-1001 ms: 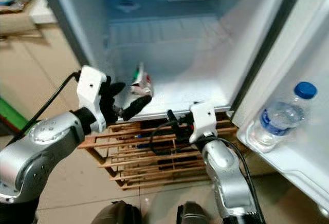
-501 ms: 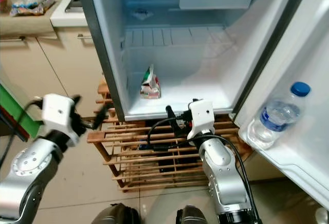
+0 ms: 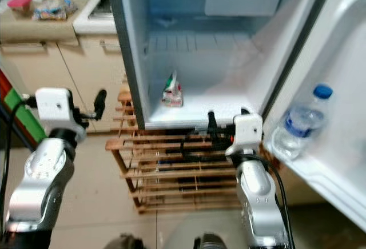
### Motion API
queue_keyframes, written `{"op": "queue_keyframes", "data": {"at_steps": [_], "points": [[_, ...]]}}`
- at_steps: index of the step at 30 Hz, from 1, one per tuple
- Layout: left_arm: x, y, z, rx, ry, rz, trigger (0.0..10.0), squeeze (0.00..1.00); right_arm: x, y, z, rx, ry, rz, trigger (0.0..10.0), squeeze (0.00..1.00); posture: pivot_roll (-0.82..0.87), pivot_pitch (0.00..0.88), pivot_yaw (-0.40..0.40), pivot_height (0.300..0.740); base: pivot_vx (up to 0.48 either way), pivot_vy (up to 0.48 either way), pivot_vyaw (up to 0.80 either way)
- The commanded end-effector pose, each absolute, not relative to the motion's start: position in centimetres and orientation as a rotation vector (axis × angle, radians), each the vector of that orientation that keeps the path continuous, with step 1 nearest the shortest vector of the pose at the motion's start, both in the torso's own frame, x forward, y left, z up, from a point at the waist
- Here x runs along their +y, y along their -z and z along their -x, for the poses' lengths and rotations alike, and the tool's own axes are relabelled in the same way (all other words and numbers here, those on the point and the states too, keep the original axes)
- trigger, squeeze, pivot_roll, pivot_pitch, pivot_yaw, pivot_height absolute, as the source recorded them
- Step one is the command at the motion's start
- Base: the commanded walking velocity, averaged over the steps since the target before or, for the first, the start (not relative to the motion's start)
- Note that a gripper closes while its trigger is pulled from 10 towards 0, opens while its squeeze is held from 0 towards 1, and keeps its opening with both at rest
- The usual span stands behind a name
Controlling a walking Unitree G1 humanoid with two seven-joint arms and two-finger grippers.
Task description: Restocking fridge
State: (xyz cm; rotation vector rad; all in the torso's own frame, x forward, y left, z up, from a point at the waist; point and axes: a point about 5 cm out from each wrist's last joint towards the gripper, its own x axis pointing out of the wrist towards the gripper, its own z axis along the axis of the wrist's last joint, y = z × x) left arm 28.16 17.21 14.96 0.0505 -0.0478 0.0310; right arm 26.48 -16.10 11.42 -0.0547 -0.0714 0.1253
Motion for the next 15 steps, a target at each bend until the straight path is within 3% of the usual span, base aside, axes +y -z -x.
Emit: {"op": "queue_keyframes", "data": {"at_steps": [1,15], "points": [[16.45,-15.55,-28.82,-0.077,-0.017,-0.046,10.0,0.0,-16.44,-10.98,-26.39,-0.052,-0.122,0.061,10.0,0.0,-0.16,0.016,0.024,0.716,-0.259,0.0,0.0],[16.01,-15.08,-29.19,-0.07,-0.028,-0.031,10.0,0.0,-16.43,-10.45,-26.19,-0.022,-0.152,0.077,10.0,0.0,-0.17,0.02,0.021,0.716,-0.259,0.0,0.0]]}}
